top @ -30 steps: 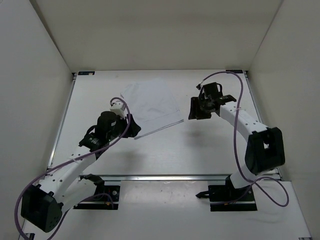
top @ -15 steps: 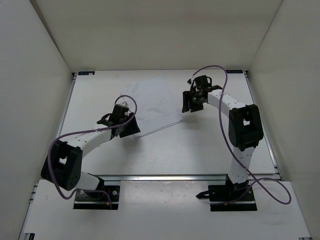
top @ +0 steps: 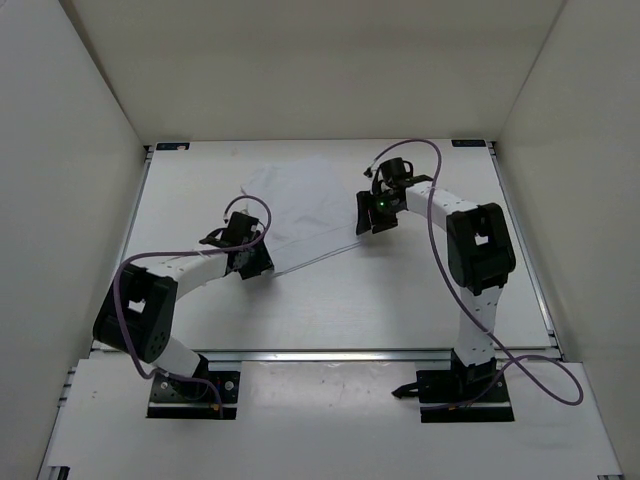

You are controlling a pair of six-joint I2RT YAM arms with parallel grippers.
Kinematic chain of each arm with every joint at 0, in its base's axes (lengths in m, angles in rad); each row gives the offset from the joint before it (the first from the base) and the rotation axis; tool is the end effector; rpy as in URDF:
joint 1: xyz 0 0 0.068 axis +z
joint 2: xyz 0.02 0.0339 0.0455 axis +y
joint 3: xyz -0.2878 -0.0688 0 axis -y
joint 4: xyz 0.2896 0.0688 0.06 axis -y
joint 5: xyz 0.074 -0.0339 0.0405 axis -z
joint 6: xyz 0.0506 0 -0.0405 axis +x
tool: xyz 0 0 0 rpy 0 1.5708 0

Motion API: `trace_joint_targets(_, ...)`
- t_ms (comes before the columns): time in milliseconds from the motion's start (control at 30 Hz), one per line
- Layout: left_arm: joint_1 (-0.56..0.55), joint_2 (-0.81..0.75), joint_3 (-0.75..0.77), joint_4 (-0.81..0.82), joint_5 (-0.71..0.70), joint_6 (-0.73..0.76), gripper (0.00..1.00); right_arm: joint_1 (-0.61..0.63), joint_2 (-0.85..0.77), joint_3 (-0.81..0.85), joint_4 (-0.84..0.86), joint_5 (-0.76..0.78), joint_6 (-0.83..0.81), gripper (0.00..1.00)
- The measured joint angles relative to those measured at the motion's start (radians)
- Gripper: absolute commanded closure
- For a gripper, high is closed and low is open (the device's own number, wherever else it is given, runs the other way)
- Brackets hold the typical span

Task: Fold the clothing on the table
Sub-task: Flatten the skirt out

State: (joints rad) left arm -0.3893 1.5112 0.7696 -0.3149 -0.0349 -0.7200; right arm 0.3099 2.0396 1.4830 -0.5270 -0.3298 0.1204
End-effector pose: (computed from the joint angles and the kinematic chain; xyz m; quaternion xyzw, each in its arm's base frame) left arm 0.2951 -0.1191 0.1410 -0.1635 0.9531 -0.1196 0.2250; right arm 0.4566 0.1634 0.1605 -0.1300 0.9493 0.2064 0.1984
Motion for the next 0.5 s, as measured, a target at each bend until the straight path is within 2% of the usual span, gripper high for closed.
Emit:
trace_joint_targets(67, 0.001, 0.022, 0.0, 0.01, -0.003, -0.008, 0.53, 0.011, 0.003, -0.001, 0.001, -0.003, 0.003, 0.55)
trace_joint_targets(167, 0.0, 0.053, 0.016, 0.024, -0.001, -0.019, 0.6, 0.027, 0.006, -0.004, 0.001, -0.007, 0.009, 0.66)
trace_joint_targets(200, -0.001, 0.067, 0.022, 0.034, 0.0, -0.023, 0.63, 0.032, 0.006, -0.004, 0.001, -0.008, 0.01, 0.74)
trace_joint_targets(233, -0.001, 0.079, 0.03, 0.045, 0.001, -0.027, 0.74, 0.038, 0.006, -0.004, 0.001, -0.008, 0.012, 0.9)
trace_joint_targets(267, -0.001, 0.086, 0.032, 0.055, 0.001, -0.035, 0.88, 0.04, 0.007, -0.003, 0.0, -0.008, 0.011, 1.0)
trace_joint_targets(300, 0.0, 0.096, 0.034, 0.064, 0.004, -0.038, 1.0, 0.042, 0.01, -0.001, -0.005, -0.008, 0.011, 1.0)
trace_joint_targets(500, 0.028, 0.094, 0.085, 0.028, 0.04, -0.036, 1.0, 0.037, 0.047, 0.096, -0.115, 0.011, 0.018, 1.0)
